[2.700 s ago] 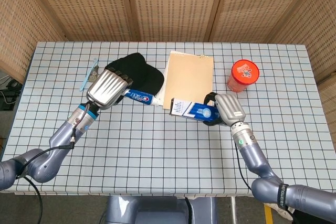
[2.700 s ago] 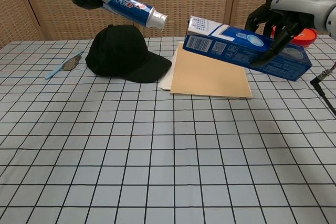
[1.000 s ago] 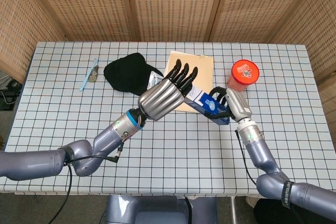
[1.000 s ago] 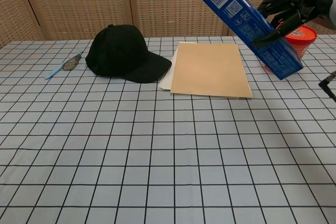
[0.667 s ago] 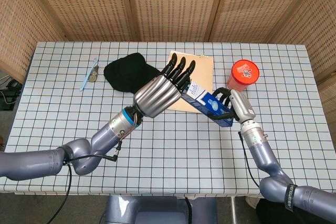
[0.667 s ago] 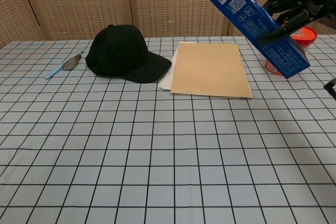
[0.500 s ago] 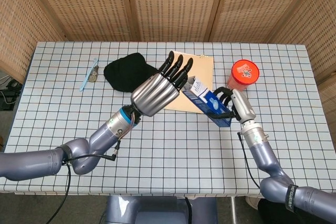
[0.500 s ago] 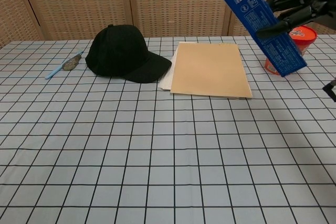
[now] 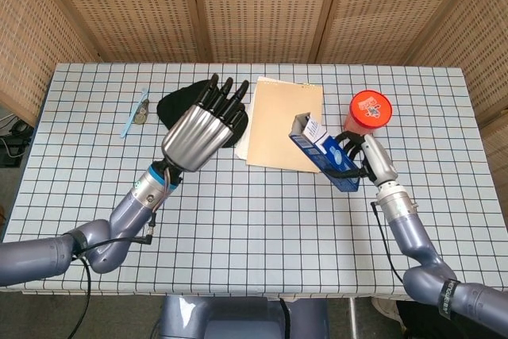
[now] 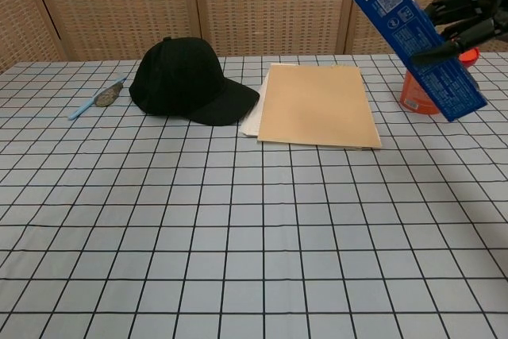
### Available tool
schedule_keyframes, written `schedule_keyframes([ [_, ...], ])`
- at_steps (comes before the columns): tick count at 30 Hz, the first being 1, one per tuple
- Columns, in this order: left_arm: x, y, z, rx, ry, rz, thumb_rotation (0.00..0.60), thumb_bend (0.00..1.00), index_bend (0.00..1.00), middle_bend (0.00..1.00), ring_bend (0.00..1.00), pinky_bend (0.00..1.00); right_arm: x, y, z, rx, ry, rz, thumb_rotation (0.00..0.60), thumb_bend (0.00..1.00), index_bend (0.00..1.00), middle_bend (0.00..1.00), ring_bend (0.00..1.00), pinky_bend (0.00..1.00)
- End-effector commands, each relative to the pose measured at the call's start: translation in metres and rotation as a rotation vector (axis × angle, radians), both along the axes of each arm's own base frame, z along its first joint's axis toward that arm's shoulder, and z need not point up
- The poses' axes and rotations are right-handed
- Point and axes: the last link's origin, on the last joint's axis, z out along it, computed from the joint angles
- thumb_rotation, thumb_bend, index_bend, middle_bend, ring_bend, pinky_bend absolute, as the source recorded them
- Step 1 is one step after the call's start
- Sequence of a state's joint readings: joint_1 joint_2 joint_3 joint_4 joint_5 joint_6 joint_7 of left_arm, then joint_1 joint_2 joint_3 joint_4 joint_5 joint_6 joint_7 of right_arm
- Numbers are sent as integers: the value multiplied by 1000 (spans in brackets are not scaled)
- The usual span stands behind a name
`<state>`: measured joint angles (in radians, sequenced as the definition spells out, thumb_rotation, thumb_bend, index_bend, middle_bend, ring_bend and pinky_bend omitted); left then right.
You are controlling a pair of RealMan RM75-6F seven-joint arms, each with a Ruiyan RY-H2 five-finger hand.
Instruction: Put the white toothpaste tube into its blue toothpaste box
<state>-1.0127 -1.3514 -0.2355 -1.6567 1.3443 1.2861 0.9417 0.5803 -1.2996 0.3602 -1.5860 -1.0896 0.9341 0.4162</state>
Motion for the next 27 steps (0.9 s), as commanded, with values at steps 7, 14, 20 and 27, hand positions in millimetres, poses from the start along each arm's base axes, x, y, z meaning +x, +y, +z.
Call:
schedule_keyframes([
  [7, -78, -28, 13, -157, -158, 219, 600, 128, 277, 144, 162, 176, -60, 13, -18, -68, 410, -75, 600, 191, 660, 491, 568, 644],
  [14, -147, -70, 10, -245, -247, 327, 600, 128, 274, 144, 155, 161, -75, 33, -55, -26, 551, -90, 600, 190, 643, 472, 551, 625],
  [20, -179, -87, 8, -250, -302, 368, 600, 127, 272, 123, 142, 134, -72, 46, -75, 14, 599, -63, 600, 175, 345, 114, 136, 177],
  [27, -213, -108, 10, -259, -387, 435, 600, 124, 243, 72, 90, 75, -59, 58, -74, -53, 672, -5, 600, 162, 94, 0, 0, 0],
])
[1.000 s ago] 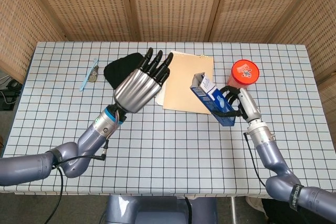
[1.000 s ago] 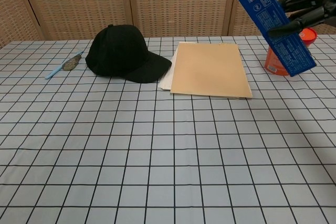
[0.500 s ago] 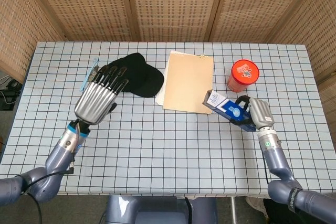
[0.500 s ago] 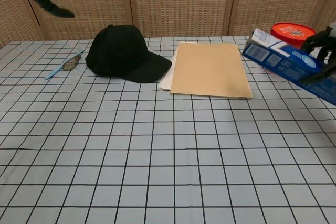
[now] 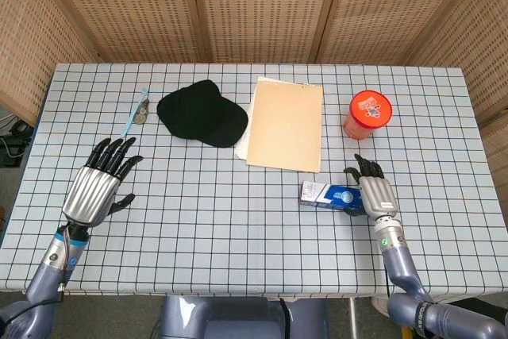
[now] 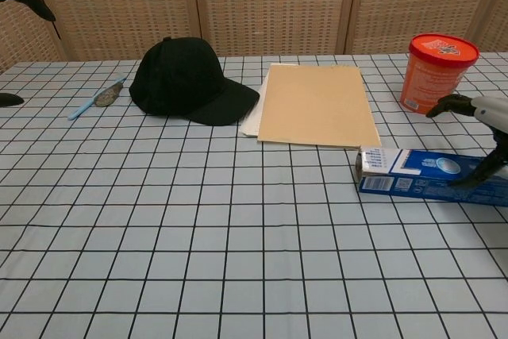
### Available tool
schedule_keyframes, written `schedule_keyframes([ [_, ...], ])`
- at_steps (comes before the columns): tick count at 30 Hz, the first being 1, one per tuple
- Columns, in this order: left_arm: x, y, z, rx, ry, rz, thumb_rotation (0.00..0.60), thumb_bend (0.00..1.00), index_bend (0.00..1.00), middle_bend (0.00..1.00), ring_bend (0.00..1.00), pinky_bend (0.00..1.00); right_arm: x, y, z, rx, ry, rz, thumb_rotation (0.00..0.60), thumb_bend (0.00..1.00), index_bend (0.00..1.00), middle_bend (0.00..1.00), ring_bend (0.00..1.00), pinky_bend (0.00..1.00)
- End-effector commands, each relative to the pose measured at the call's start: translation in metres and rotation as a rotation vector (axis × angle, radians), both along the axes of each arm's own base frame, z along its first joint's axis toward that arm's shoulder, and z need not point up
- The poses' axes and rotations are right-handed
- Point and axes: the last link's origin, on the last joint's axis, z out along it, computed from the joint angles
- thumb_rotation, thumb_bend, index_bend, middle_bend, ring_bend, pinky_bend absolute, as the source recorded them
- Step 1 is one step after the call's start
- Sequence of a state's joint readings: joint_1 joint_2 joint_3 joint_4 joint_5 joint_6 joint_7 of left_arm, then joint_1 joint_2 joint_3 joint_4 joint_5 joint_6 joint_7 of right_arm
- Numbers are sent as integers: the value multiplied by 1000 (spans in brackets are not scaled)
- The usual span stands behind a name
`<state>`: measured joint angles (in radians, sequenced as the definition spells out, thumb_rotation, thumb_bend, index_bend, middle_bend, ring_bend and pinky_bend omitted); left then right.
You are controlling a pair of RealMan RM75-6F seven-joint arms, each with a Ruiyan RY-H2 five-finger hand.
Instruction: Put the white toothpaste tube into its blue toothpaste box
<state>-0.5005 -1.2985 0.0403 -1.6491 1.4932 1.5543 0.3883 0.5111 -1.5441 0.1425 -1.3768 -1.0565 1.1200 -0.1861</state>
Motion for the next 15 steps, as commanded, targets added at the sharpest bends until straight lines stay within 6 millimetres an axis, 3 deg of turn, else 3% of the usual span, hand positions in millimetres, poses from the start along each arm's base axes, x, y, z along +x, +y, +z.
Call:
schedule_keyframes([
  [1, -20, -13, 3, 4, -34, 36, 600, 124, 241, 72, 88, 71, 10, 11, 4, -35, 36, 49, 600, 161, 88, 0, 0, 0],
  [7, -45, -36, 13, 28, -66, 77, 600, 117, 214, 52, 61, 64, 7, 41, 22, -60, 83, 96, 600, 158, 82, 0, 0, 0],
  [15, -82, -78, 10, 14, -78, 194, 600, 94, 162, 1, 5, 4, -24, 103, 54, -99, 194, 167, 600, 158, 82, 0, 0, 0],
])
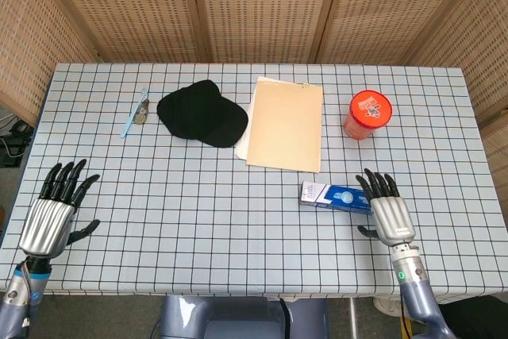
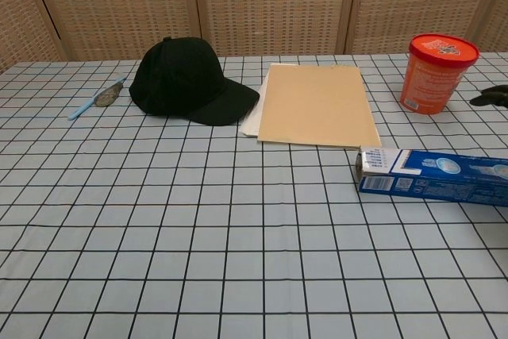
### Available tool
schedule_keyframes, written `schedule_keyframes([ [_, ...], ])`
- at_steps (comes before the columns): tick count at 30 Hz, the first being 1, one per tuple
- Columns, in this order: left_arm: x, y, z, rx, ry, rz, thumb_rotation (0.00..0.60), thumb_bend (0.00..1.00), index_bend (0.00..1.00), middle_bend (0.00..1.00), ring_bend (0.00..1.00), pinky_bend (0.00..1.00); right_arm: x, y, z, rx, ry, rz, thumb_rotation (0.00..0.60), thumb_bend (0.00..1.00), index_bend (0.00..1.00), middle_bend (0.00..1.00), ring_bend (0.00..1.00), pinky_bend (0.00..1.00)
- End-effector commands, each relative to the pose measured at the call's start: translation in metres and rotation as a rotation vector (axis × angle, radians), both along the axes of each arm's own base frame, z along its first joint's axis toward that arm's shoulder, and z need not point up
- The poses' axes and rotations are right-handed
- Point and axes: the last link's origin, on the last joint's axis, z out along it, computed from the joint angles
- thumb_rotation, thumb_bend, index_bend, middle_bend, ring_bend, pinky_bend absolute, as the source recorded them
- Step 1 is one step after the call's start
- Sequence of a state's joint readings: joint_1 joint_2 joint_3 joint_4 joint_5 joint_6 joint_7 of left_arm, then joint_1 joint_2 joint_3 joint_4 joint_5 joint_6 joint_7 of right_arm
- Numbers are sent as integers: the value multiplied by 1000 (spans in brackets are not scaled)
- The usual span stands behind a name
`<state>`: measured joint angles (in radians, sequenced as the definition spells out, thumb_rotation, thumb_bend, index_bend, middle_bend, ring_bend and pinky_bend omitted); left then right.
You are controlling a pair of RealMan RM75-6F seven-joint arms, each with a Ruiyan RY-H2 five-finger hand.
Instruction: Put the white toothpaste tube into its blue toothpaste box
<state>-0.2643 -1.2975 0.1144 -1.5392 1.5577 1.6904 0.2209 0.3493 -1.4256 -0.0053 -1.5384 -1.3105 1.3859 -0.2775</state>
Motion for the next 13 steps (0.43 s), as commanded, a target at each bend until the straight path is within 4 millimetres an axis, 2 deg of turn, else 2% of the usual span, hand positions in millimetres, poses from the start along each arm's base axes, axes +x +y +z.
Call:
schedule_keyframes([
  [1, -16, -16, -5, -16, -8, 52, 600, 94, 159, 0, 2, 1, -19, 35, 21, -34, 59, 27, 600, 158, 83, 0, 0, 0],
  [6, -33, -33, -12, -31, -5, 106, 600, 95, 148, 0, 0, 0, -34, 51, 37, -62, 69, 29, 600, 158, 83, 0, 0, 0],
  [13, -42, -35, -16, -31, 13, 117, 600, 96, 139, 0, 0, 0, -40, 54, 45, -87, 38, 41, 600, 158, 82, 0, 0, 0],
])
